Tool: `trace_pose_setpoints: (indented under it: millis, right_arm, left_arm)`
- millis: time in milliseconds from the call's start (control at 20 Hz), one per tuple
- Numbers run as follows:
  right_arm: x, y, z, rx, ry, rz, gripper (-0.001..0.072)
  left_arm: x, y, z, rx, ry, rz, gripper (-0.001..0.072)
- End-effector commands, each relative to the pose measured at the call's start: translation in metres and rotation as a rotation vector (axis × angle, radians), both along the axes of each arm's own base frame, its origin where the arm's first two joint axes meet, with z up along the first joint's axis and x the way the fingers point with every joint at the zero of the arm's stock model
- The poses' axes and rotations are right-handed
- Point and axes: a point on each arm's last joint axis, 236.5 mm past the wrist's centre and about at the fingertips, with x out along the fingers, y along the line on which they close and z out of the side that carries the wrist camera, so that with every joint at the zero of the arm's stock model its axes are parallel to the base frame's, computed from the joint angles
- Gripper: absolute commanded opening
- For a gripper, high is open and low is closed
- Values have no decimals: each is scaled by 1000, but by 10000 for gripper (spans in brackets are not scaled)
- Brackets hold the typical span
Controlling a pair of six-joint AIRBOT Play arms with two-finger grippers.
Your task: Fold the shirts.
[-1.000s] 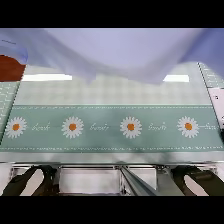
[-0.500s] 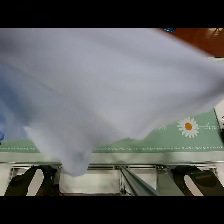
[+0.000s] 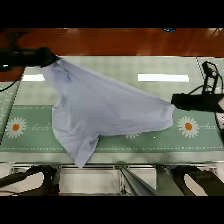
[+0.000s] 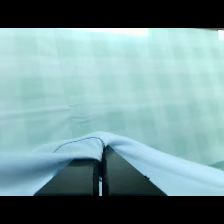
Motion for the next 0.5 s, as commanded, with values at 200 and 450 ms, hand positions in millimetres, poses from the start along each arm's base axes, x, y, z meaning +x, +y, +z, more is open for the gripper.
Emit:
trace_pose_setpoints:
  millis: [200, 450]
  right_arm:
    - [125, -58, -67, 287, 118, -201, 402]
    - [101, -151, -32, 203, 157, -285, 402]
  left_arm:
    - [69, -33, -103, -43, 260, -63, 512]
    - [-11, 95, -111, 182, 612, 5, 511]
